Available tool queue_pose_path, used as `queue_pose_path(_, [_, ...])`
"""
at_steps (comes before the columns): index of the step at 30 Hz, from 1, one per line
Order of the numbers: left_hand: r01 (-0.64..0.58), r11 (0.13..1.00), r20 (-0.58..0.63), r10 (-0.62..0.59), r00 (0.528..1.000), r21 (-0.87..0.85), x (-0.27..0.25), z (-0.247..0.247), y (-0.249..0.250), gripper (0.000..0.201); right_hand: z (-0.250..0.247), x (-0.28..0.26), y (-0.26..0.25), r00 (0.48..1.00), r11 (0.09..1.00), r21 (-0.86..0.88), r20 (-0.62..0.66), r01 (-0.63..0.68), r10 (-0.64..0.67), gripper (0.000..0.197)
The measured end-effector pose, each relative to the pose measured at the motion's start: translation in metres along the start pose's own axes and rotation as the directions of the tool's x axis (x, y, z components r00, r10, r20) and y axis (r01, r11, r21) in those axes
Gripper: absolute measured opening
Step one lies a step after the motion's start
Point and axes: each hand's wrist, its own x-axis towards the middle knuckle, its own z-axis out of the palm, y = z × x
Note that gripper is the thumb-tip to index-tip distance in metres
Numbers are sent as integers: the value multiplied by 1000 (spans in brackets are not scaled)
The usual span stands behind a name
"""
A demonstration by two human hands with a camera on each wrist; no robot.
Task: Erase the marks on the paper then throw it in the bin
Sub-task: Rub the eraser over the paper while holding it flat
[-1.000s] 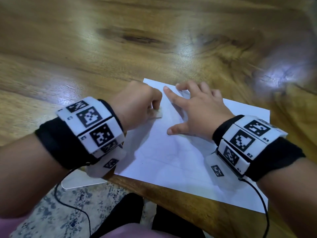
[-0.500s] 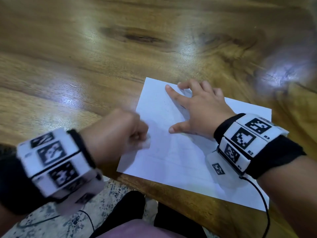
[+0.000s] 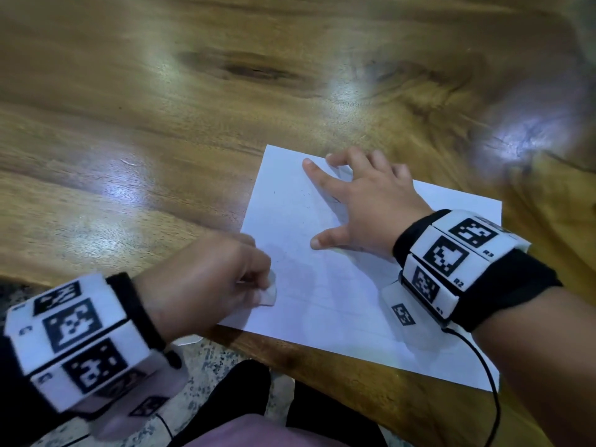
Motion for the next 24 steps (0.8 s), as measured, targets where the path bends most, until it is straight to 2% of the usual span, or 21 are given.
queue_pose_path(4, [34,998,-229,-21,973,55,36,-12,8,18,0,0,-1,1000,1000,-11,-5,0,0,100])
queue_pose_path(5, [42,996,-252,-21,968,78,42,-12,10,17,0,0,-1,1000,1000,-15,-5,0,0,100])
queue_pose_path(7, [2,996,-204,16,979,86,35,-6,9,10,0,0,-1,1000,1000,-17,-2,0,0,100])
queue_pose_path(9, [-60,998,-47,61,997,19,14,4,7,12,-1,0,0,1000,1000,-15,2,1,-1,99])
queue_pose_path(11, [-57,998,68,58,996,-22,4,8,7,13,-1,0,0,1000,1000,-16,5,0,0,99])
queue_pose_path(12, [-55,998,51,56,997,-11,7,7,7,11,-1,0,0,1000,1000,-17,4,0,0,99])
queue_pose_path(14, [-30,999,-87,33,996,42,25,-1,9,5,0,0,0,1000,1000,-17,1,2,-2,99])
queue_pose_path(16, [8,997,-219,8,976,74,42,-9,13,9,0,0,0,1000,1000,-16,-4,3,-3,100])
queue_pose_path(17, [5,997,-226,13,974,78,44,-8,12,7,0,0,0,1000,1000,-16,-5,2,-2,100])
queue_pose_path(18, [-25,997,-198,39,979,76,41,-5,12,6,0,0,0,1000,1000,-17,-5,0,0,100])
queue_pose_path(20, [-81,996,-45,82,996,31,22,6,11,8,0,1,1,1000,1000,-17,1,-2,2,100])
queue_pose_path(22, [-58,998,79,60,995,-26,7,12,11,10,0,1,1,1000,1000,-17,3,0,0,100])
queue_pose_path(24, [-36,999,45,37,998,-20,11,9,12,6,1,0,0,1000,1000,-15,1,4,-4,100])
